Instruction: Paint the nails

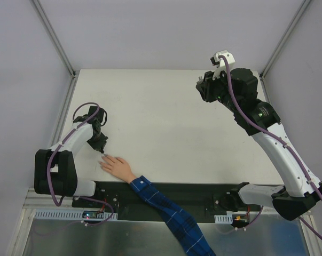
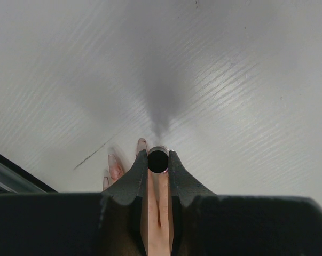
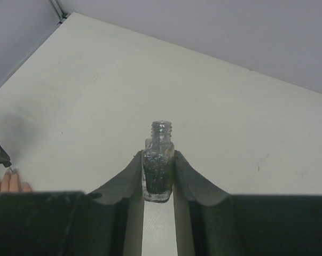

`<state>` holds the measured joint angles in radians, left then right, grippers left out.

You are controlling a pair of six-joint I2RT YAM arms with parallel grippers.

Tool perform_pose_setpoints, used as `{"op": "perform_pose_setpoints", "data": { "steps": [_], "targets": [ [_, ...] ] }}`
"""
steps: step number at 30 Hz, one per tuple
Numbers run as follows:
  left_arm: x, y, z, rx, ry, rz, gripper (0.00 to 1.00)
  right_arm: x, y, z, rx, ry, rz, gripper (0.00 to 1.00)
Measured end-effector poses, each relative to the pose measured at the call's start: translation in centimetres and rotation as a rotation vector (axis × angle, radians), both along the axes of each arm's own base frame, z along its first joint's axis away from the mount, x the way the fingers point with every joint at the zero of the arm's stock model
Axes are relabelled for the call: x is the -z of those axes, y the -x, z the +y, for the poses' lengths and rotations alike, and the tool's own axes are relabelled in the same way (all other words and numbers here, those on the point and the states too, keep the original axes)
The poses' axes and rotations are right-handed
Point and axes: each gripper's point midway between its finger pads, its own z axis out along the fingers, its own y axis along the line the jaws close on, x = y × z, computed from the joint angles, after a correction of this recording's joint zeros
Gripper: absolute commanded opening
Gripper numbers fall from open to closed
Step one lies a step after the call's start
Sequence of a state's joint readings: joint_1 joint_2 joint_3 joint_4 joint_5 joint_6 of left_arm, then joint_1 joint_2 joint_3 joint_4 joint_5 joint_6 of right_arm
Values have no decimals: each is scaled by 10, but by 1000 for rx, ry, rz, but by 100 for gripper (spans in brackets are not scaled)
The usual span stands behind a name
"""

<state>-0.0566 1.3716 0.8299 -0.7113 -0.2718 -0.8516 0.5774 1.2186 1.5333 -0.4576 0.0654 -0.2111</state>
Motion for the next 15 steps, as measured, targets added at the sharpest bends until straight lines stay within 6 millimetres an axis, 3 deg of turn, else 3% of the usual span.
{"op": "perform_pose_setpoints", "data": {
  "steps": [15],
  "targets": [
    [-2,-5,0,0,1,-14,0,0,0,0,-2,-1,0,0]
  ]
}}
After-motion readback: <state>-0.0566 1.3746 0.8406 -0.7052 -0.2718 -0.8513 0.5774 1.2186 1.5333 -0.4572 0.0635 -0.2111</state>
